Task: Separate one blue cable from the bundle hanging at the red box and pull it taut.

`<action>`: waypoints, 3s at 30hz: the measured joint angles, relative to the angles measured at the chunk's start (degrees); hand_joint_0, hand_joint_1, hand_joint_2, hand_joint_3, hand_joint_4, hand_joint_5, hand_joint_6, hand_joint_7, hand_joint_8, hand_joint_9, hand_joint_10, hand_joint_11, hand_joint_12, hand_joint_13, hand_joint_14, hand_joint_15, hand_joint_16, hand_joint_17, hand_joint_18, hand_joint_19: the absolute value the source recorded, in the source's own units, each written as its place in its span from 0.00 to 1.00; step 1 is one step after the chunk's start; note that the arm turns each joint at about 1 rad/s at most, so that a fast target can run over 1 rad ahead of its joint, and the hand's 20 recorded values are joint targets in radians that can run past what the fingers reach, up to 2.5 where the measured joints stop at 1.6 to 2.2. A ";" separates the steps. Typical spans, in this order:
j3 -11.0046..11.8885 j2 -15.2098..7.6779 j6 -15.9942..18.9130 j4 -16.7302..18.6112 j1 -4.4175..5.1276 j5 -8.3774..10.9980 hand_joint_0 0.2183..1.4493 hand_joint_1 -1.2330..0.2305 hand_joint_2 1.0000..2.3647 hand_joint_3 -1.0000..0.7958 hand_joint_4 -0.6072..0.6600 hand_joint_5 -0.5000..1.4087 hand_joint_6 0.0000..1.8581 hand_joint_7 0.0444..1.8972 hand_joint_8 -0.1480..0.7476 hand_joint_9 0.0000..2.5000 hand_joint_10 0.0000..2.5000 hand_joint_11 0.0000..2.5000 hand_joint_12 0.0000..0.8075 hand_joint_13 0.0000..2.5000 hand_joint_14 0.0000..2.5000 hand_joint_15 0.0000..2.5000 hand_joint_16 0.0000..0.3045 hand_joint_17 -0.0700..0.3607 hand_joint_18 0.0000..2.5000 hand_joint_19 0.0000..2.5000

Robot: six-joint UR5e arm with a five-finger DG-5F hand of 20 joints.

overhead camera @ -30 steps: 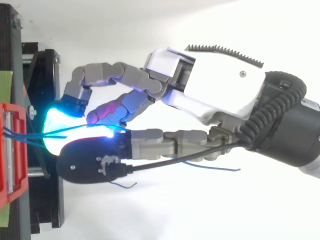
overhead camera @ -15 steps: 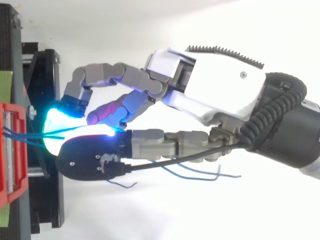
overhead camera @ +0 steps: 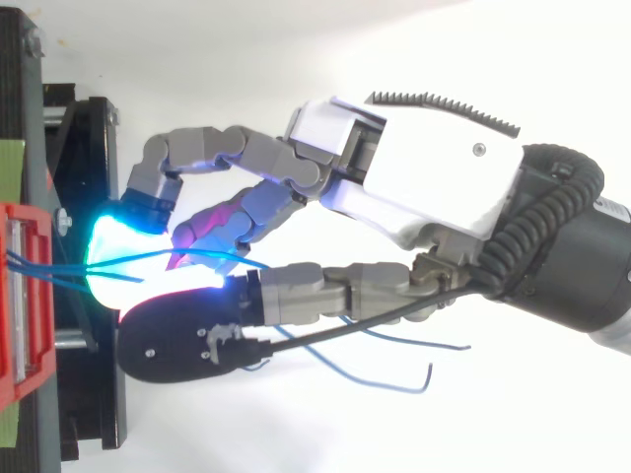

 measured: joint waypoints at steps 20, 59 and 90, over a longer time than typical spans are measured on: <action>-0.45 -0.03 0.00 0.14 0.16 0.29 0.43 0.27 0.01 0.42 0.65 0.21 0.27 0.61 0.47 0.41 0.01 0.32 0.39 0.31 0.01 0.15 0.10 0.33 0.28 0.17; -1.24 0.00 -0.28 2.46 0.48 0.41 0.38 0.47 0.02 0.43 0.66 0.21 0.27 0.63 0.50 0.43 0.01 0.33 0.39 0.32 0.01 0.15 0.11 0.33 0.28 0.19; -1.33 -0.03 -0.35 2.53 0.55 0.51 0.25 0.36 0.00 0.28 0.65 0.21 0.27 0.70 0.50 0.41 0.01 0.33 0.42 0.32 0.01 0.15 0.12 0.36 0.30 0.18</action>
